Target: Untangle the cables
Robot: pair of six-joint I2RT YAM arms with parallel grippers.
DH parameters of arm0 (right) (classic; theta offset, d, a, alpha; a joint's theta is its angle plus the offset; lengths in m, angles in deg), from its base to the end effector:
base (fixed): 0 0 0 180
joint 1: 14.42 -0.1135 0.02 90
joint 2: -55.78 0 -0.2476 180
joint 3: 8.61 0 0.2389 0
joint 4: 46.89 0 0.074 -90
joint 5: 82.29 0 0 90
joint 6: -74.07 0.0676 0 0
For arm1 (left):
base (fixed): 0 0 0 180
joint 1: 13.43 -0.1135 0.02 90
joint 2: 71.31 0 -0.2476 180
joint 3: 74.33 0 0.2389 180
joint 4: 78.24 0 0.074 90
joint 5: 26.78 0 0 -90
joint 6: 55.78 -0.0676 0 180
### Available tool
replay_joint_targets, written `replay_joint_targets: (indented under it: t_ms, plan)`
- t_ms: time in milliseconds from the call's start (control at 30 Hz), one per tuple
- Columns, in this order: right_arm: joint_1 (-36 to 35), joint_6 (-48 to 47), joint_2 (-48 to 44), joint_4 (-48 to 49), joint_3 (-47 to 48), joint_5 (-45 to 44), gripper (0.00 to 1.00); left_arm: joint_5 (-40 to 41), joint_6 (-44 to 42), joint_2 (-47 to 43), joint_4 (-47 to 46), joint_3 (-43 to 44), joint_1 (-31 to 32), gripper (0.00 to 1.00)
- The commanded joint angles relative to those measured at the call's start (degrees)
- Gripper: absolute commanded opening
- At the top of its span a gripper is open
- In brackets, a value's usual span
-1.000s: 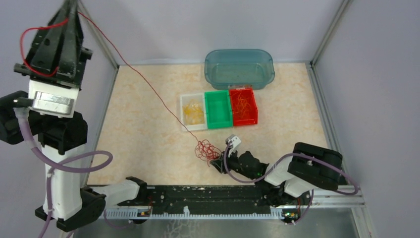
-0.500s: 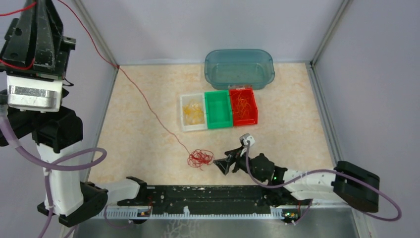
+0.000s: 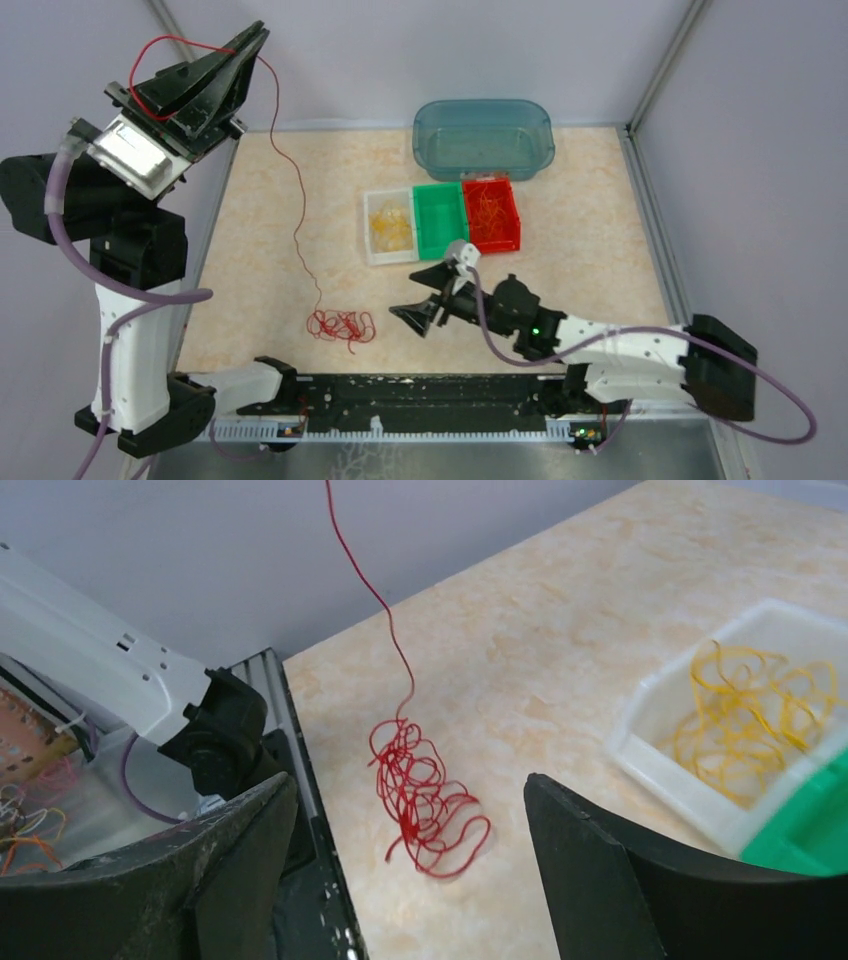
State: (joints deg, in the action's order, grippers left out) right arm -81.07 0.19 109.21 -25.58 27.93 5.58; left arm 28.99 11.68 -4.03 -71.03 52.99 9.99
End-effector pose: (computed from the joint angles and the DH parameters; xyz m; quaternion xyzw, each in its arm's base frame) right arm 0.0983 0.2214 0.2539 -0.2775 0.6200 0.4756 0.5588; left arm 0.0970 -0.0834 0.6524 0.3757 0.1715 -0.1007 0.9051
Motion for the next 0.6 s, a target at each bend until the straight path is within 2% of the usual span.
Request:
replay_joint_targets:
  t_ms: [0,200,567]
  plan:
    - [-0.56,-4.46,15.25,10.56,11.57,7.74,0.83,-2.17,2.91,-1.51,0.45,-1.35,0.18,0.0]
    - [-0.35,-7.23,31.34,14.36,23.03,9.26,0.78,-1.85,2.01,-2.15,0.85,-1.41,0.14,0.0]
    - [0.7,-2.71,46.44,17.82,33.98,18.39,0.69,-1.61,0.01,-3.62,0.87,-4.11,0.13,0.0]
